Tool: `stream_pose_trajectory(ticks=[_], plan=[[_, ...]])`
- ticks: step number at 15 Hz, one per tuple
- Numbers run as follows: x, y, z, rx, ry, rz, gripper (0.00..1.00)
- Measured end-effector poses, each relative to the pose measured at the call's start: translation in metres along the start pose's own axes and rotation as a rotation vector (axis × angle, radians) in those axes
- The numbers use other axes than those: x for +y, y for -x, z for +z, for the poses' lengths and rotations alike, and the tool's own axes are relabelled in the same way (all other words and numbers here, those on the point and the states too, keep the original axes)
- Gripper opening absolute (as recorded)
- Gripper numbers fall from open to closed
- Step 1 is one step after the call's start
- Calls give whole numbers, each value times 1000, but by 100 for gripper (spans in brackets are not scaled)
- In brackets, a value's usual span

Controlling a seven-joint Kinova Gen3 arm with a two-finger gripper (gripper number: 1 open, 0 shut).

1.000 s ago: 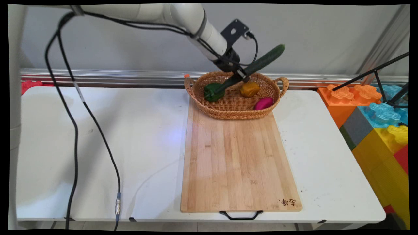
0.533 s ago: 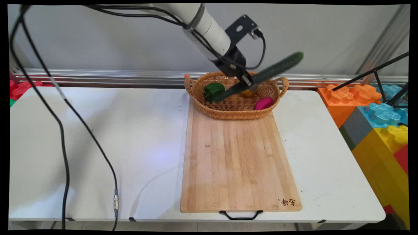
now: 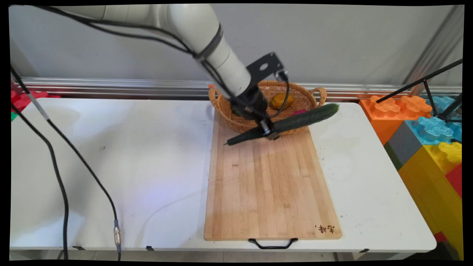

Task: Place the picked object on the cutting board

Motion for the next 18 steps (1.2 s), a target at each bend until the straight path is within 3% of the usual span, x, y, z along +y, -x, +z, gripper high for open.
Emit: stream_pose_trajectory(ticks=[7,12,13,18], plan=[[-2,42,48,-69,-28,15,0],[-1,54,69,-81,-27,16,0],[0,54,71,-79,-24,15,100],[8,42,62,-60,-8,-2,100]])
